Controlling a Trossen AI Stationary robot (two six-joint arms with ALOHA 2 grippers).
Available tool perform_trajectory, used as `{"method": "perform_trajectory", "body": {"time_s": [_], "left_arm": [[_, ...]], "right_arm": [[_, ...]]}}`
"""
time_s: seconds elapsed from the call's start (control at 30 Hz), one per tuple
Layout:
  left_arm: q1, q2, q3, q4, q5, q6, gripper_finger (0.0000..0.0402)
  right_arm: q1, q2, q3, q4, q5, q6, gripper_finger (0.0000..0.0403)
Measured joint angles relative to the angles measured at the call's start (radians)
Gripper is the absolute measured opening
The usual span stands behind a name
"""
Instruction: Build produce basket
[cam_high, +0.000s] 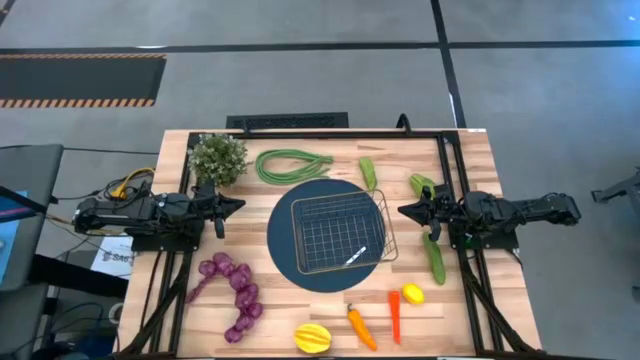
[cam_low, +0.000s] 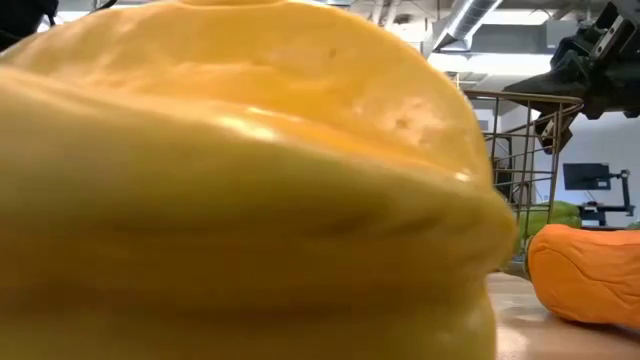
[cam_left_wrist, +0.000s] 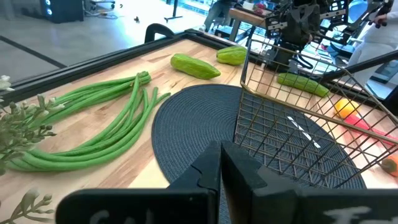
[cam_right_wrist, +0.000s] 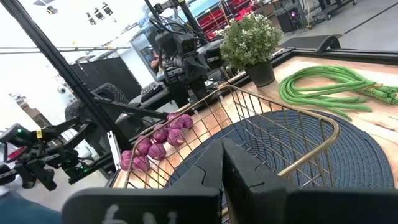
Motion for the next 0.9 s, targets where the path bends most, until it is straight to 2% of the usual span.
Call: {"method": "perform_trajectory", "body": {"time_s": [0.53, 0.9], "left_arm": [[0.0, 0.0, 0.0, 0.0, -0.004, -0.008, 0.0], [0.0, 0.0, 0.0, 0.0, -0.001, -0.24, 0.0]], "right_arm": [[0.0, 0.0, 0.0, 0.0, 0.0, 0.0, 0.0021], [0.0, 0.0, 0.0, 0.001, 0.0, -0.008, 0.0021]]}}
